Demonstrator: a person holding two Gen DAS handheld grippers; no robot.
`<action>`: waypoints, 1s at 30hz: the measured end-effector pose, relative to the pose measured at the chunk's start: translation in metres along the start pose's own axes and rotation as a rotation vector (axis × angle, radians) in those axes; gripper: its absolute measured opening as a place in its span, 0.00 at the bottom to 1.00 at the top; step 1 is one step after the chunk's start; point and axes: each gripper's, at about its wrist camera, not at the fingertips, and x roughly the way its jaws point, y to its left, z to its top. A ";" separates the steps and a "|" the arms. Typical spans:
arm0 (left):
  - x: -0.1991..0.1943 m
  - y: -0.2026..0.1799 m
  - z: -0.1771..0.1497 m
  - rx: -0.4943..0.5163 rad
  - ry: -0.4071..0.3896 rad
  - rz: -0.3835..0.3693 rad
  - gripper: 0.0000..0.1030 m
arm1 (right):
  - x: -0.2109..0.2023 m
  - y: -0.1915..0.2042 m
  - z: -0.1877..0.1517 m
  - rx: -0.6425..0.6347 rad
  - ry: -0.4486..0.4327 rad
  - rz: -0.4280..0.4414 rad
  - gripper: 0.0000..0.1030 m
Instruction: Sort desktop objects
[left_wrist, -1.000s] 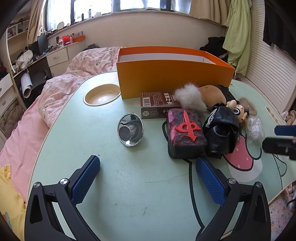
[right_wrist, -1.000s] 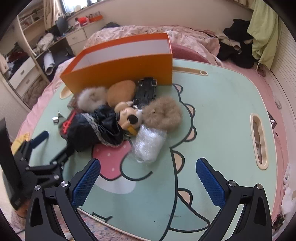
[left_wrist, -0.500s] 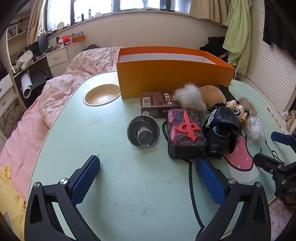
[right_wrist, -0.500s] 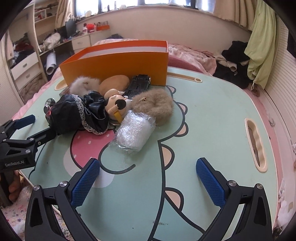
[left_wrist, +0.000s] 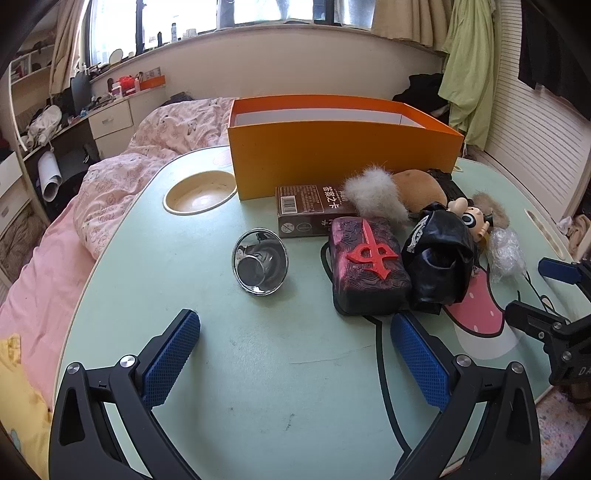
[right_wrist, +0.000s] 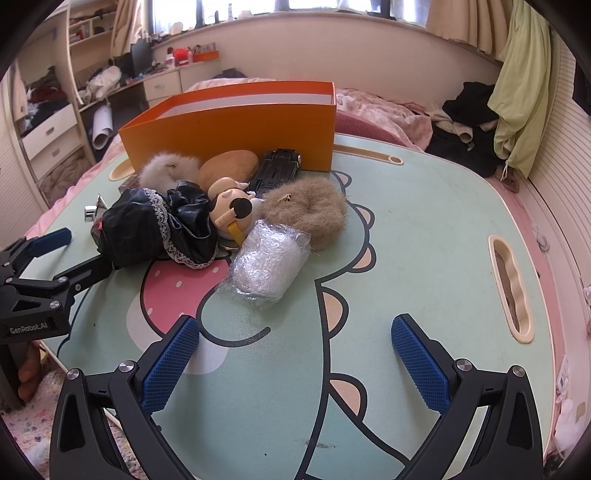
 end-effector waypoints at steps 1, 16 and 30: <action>-0.001 0.000 -0.001 0.006 -0.001 -0.005 1.00 | 0.000 0.000 0.000 0.000 0.000 0.000 1.00; -0.013 0.032 0.029 -0.049 -0.015 -0.039 0.82 | -0.002 0.000 0.000 0.005 -0.002 0.005 1.00; -0.001 0.043 0.030 -0.075 0.026 -0.091 0.36 | -0.003 -0.006 0.004 0.042 0.003 -0.008 1.00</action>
